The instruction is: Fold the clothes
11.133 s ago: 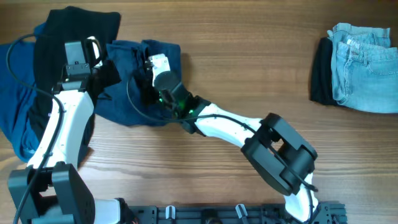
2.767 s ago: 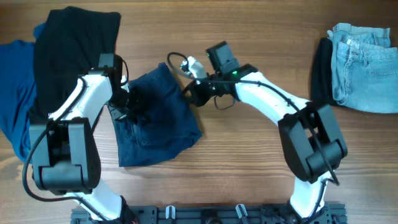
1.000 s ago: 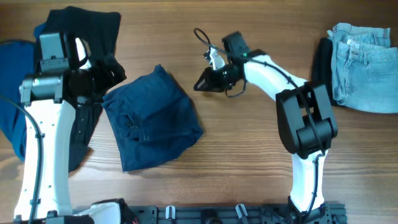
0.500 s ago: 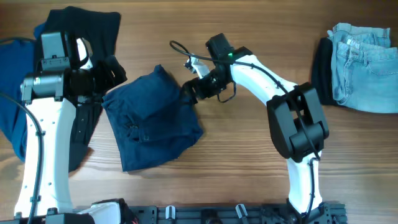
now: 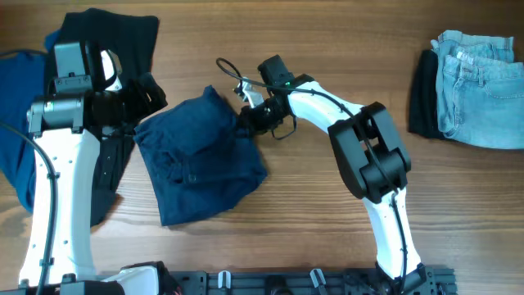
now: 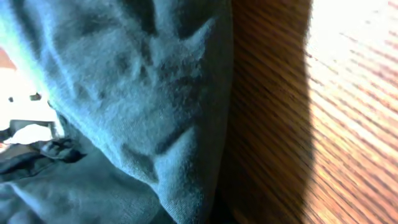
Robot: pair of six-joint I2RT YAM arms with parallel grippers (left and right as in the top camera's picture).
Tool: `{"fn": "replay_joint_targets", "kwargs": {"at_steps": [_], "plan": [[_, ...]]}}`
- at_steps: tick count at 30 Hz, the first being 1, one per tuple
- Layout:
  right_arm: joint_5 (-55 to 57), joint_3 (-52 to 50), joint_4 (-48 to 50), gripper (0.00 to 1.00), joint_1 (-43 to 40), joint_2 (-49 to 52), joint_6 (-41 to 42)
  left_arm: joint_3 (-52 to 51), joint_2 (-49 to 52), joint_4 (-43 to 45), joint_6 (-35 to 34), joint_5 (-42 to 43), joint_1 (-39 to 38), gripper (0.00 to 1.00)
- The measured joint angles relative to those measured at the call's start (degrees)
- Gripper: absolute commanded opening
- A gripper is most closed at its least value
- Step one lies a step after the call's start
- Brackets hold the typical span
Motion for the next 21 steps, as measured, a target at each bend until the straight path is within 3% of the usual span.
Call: {"fn": "replay_joint_targets", "kwargs": {"at_steps": [7, 11, 13, 14, 16, 21], "plan": [[-2.45, 0.00, 0.44, 0.04, -8.09, 0.00, 1.07, 0.00, 0.11, 0.00, 0.00, 0.00, 0.00, 1.00], [-3.45, 0.00, -1.40, 0.04, -21.11, 0.00, 1.01, 0.00, 0.46, -0.02, 0.00, 0.00, 0.00, 1.00], [-3.04, 0.04, -2.38, 0.04, -23.06, 0.00, 1.27, 0.00, 0.70, 0.00, -0.02, 0.00, 0.00, 1.00], [-2.49, 0.09, -3.74, 0.09, -23.80, -0.09, 1.53, 0.00, 0.76, -0.02, 0.00, 0.00, 0.00, 1.00], [-1.22, 0.09, -5.03, 0.33, -25.20, -0.11, 1.99, 0.00, 0.81, 0.02, -0.02, 0.00, 0.00, 1.00], [6.27, 0.07, -8.28, 0.64, -26.34, -5.33, 1.64, 0.00, 1.03, 0.04, 0.00, 0.50, -0.17, 0.98]]}}
